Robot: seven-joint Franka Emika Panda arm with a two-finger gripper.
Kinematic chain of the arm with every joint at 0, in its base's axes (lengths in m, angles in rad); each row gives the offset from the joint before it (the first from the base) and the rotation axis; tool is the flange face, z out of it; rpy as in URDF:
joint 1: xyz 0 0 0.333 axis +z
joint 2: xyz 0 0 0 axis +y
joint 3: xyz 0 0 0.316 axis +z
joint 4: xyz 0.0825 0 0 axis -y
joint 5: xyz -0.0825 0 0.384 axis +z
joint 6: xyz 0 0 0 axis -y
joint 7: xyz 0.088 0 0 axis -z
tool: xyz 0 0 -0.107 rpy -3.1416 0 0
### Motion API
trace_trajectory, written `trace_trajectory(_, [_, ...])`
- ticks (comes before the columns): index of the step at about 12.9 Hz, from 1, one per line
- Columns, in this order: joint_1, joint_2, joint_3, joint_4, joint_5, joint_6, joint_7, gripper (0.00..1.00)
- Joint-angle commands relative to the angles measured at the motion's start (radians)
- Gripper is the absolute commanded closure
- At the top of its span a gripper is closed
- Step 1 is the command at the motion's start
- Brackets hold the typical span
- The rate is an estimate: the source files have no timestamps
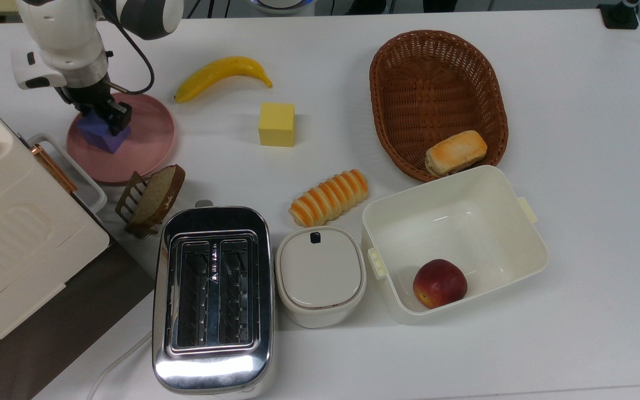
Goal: Put the purple cube on the table
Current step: 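Lift the purple cube off the plate and carry it beside the yellow cube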
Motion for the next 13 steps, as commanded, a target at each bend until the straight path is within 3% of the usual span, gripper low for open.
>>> trace_trajectory(1, [0.045,-0.080,0.033,-0.010,-0.017,-0.043,0.030,0.73])
trace_trajectory(5, [0.062,-0.212,0.131,0.013,-0.012,-0.267,0.105,0.73])
trace_trajectory(7, [0.080,-0.217,0.163,0.013,-0.012,-0.301,0.116,0.72])
trace_trajectory(13, [0.115,-0.170,0.186,0.013,-0.015,-0.275,0.116,0.70])
